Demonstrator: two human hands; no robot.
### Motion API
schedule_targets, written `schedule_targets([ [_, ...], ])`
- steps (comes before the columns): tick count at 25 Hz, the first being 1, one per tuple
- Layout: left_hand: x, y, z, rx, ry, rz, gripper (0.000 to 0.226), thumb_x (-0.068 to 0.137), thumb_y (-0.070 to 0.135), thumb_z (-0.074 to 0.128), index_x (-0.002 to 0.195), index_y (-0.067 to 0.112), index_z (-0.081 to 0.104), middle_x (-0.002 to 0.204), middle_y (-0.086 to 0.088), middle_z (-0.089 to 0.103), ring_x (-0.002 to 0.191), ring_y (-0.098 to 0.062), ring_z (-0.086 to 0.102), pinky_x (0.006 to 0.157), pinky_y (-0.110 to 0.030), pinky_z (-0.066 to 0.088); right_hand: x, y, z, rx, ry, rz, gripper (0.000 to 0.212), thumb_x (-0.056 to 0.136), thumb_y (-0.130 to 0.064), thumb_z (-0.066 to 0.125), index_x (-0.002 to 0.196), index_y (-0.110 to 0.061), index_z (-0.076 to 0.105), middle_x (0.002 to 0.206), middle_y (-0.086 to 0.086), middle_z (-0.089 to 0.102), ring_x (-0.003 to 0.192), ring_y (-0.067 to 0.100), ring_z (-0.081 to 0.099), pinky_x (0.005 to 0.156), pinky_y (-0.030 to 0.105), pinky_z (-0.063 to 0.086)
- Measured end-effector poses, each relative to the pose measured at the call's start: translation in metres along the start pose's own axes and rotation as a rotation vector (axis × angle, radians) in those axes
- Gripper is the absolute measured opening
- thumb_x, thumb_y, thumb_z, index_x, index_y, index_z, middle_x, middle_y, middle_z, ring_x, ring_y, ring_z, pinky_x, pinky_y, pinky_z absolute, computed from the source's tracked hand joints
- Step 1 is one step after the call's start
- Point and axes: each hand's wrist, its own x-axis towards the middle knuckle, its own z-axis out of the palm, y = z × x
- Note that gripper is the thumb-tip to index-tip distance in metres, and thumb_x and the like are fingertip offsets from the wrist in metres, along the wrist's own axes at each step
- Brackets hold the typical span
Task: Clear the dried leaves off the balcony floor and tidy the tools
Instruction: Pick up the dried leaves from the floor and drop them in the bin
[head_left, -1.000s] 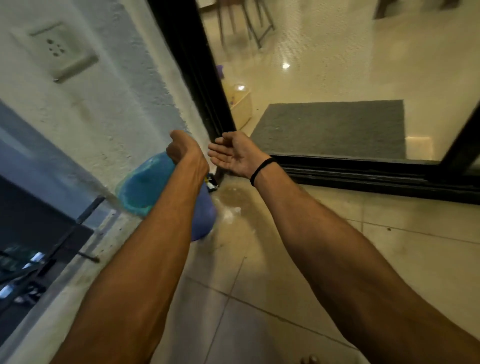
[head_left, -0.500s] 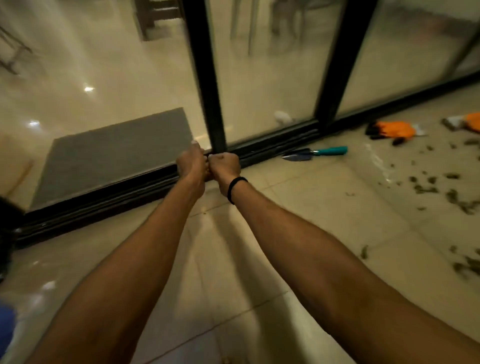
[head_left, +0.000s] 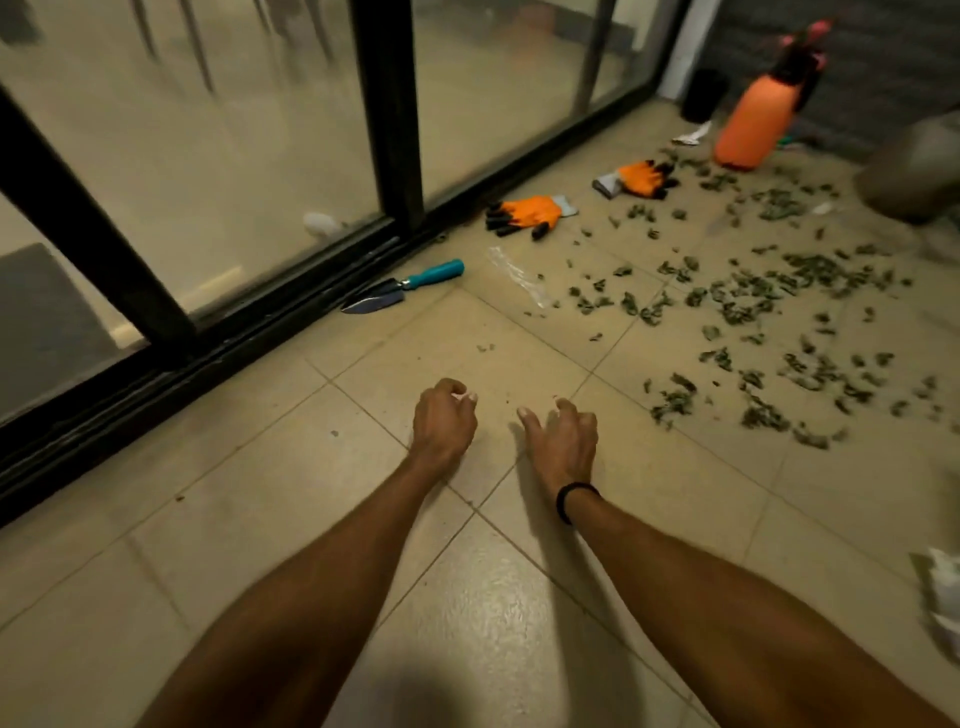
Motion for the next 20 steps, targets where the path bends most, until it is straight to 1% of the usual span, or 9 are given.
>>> schedule_targets([
  [2,0.009,-0.004,0.017,0.013,-0.015,-0.006,0.031,0.098,0.032,0.058,0.121,0.012,0.062,0.103,-0.015,0.070,0.093,-0.027,0.066,0.081,-0.034,0.052,-0.014,0.025,0.003,-0.126,0.014,-0.117,0.040,0.094,-0.049,0.058,0.118,-0.018,0.055,0.116,0.006,0.045,0.108,0.021,0.043,0.084,0.028,0.041],
  [4,0.023,-0.007,0.020,0.033,0.001,-0.011,0.033,0.098,0.033,0.056,0.124,0.013,0.059,0.110,-0.015,0.067,0.093,-0.026,0.065,0.079,-0.031,0.049,-0.015,0.030,0.012,-0.180,0.032,-0.233,0.023,0.099,-0.036,0.055,0.111,-0.017,0.062,0.110,0.003,0.049,0.103,0.018,0.044,0.082,0.022,0.038],
  [5,0.028,-0.008,0.017,0.042,0.015,-0.016,0.033,0.099,0.032,0.056,0.126,0.012,0.058,0.114,-0.015,0.065,0.096,-0.026,0.064,0.080,-0.030,0.046,-0.010,0.027,0.018,-0.192,0.041,-0.260,0.019,0.100,-0.029,0.054,0.109,-0.016,0.065,0.107,0.003,0.051,0.101,0.019,0.047,0.081,0.021,0.038],
  [7,0.038,-0.011,0.014,0.066,0.037,-0.016,0.036,0.101,0.026,0.055,0.133,0.010,0.054,0.125,-0.017,0.056,0.106,-0.028,0.060,0.088,-0.031,0.044,0.009,0.013,0.027,-0.132,0.058,-0.224,0.014,0.100,-0.021,0.054,0.101,-0.014,0.066,0.102,0.003,0.053,0.096,0.020,0.051,0.078,0.021,0.039],
  [10,0.057,-0.013,0.019,0.143,0.024,0.074,0.045,0.102,0.022,0.052,0.145,0.010,0.045,0.134,-0.018,0.047,0.117,-0.031,0.052,0.101,-0.037,0.042,0.041,-0.012,0.034,0.054,0.102,-0.088,0.010,0.099,-0.015,0.055,0.095,-0.012,0.064,0.098,0.002,0.050,0.087,0.014,0.049,0.073,0.015,0.032],
  [13,0.083,-0.008,0.028,0.173,0.017,0.104,0.049,0.102,0.021,0.053,0.149,0.011,0.041,0.139,-0.016,0.044,0.122,-0.030,0.047,0.105,-0.038,0.040,0.080,-0.033,0.042,0.086,0.119,-0.070,0.011,0.095,-0.007,0.056,0.093,-0.011,0.066,0.100,0.003,0.053,0.079,0.007,0.048,0.069,0.006,0.031],
  [16,0.098,-0.003,0.035,0.152,0.119,0.065,0.047,0.101,0.015,0.052,0.147,0.012,0.043,0.136,-0.014,0.046,0.120,-0.028,0.047,0.104,-0.037,0.042,0.120,-0.052,0.056,-0.002,0.034,-0.099,0.016,0.093,-0.009,0.056,0.092,-0.014,0.071,0.100,0.007,0.064,0.089,0.017,0.058,0.075,0.015,0.035],
  [18,0.101,-0.004,0.034,0.092,0.226,0.031,0.045,0.100,0.010,0.051,0.144,0.011,0.048,0.130,-0.013,0.048,0.116,-0.025,0.050,0.100,-0.034,0.045,0.137,-0.063,0.062,-0.066,-0.048,-0.165,0.019,0.094,-0.005,0.053,0.091,-0.009,0.071,0.102,0.011,0.062,0.094,0.022,0.058,0.077,0.018,0.039],
  [20,0.101,-0.011,0.025,0.008,0.336,-0.034,0.043,0.098,0.006,0.052,0.141,0.010,0.052,0.126,-0.012,0.050,0.113,-0.022,0.051,0.095,-0.029,0.044,0.139,-0.072,0.067,-0.111,-0.099,-0.298,0.015,0.094,-0.006,0.054,0.083,-0.007,0.064,0.102,0.011,0.056,0.092,0.021,0.053,0.070,0.016,0.038],
])
